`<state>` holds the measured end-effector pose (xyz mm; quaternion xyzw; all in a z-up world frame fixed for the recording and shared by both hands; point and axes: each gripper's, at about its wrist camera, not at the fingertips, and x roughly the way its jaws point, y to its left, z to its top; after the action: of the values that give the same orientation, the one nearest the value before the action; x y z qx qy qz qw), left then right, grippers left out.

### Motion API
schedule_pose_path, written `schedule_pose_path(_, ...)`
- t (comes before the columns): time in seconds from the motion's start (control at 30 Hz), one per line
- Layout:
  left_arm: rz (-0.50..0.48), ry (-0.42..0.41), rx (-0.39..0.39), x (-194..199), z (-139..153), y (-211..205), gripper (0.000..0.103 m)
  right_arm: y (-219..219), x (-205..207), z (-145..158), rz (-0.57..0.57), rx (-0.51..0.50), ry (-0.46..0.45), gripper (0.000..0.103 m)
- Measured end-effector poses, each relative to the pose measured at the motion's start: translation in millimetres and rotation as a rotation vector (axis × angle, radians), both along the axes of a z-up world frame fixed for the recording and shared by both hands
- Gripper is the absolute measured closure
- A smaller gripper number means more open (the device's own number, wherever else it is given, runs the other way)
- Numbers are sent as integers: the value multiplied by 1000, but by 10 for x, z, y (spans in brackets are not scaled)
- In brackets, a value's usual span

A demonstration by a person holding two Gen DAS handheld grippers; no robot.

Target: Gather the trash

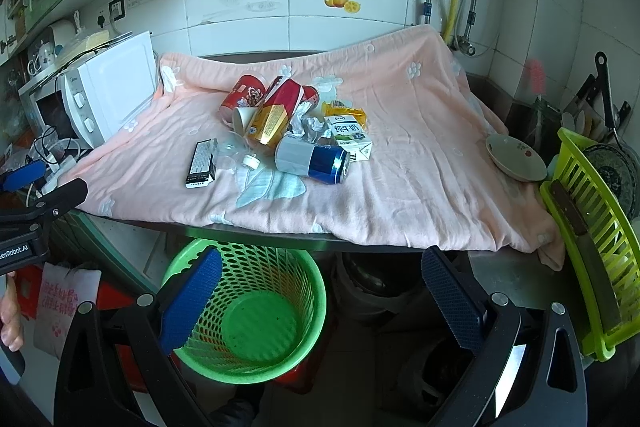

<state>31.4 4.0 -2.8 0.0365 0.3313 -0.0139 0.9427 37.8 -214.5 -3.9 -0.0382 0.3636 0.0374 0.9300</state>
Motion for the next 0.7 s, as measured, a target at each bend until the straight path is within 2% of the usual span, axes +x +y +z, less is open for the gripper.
schedule_pose_path(0.4, 18, 9, 2, 141, -41, 41, 5, 18, 207, -20, 23, 6, 4, 6)
schedule_pose_path(0.7, 53, 34, -6, 322, -99, 211, 13, 38, 550, -81, 64, 23, 26, 7)
